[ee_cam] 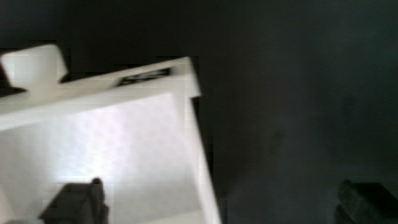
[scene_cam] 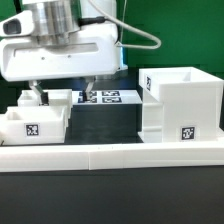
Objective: Assemble drawer
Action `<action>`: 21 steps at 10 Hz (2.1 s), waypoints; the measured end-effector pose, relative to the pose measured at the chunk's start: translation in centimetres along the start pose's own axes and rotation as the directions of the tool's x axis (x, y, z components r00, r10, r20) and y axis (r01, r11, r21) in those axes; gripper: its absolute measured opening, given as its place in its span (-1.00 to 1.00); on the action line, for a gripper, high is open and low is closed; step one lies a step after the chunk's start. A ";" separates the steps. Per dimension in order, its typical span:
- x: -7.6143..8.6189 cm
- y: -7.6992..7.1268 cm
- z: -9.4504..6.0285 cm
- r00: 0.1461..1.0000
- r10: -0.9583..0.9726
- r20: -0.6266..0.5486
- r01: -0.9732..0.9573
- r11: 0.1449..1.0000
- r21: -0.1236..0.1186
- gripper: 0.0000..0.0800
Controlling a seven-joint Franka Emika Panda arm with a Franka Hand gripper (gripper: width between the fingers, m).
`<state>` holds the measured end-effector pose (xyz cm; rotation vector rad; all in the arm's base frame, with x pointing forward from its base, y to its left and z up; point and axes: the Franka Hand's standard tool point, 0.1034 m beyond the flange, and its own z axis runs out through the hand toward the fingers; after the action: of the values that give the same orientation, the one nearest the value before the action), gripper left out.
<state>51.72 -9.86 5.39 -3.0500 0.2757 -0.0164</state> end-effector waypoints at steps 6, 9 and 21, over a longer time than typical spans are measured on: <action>0.1 0.1 0.7 1.000 -0.012 -0.015 0.011 1.000 -0.015 0.62; -0.3 0.3 2.3 0.999 -0.042 -0.009 0.042 0.999 -0.030 0.62; -1.3 0.4 4.6 0.996 -0.088 0.030 0.089 0.995 -0.034 -0.40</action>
Offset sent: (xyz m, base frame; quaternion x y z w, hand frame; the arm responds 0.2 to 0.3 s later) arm 0.0000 0.0000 0.0000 0.0000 0.0000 0.0000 1.0000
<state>50.40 -9.65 0.76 -3.0921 0.1402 0.0261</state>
